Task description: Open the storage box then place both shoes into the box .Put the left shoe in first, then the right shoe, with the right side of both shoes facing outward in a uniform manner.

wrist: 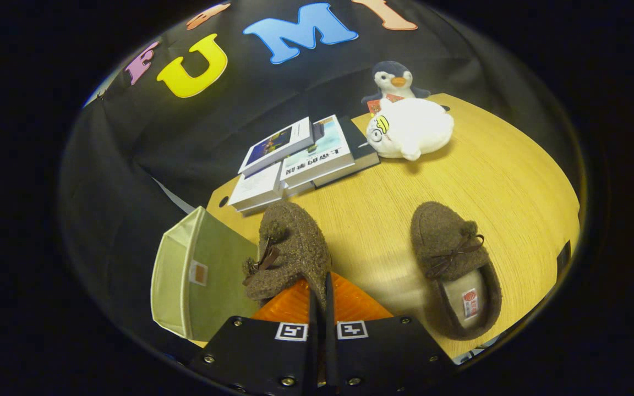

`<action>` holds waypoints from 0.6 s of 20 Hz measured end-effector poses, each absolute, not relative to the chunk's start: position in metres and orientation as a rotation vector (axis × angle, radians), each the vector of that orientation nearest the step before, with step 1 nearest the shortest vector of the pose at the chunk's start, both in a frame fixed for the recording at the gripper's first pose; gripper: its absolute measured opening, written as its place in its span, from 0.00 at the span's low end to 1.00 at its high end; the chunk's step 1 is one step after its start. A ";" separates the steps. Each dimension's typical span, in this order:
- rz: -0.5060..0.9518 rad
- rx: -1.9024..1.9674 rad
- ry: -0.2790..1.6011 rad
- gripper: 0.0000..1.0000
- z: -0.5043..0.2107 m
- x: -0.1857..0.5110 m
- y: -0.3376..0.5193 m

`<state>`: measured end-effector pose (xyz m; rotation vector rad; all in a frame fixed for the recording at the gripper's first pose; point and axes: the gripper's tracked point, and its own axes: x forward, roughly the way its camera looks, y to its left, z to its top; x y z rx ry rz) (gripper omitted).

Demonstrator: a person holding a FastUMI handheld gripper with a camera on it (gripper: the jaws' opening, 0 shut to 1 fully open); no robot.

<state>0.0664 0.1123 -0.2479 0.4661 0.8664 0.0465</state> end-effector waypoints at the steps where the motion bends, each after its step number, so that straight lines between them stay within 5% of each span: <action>1: 0.051 0.470 0.852 0.05 -0.236 0.069 0.117; 12: 0.201 0.514 0.754 0.05 -0.149 0.096 0.228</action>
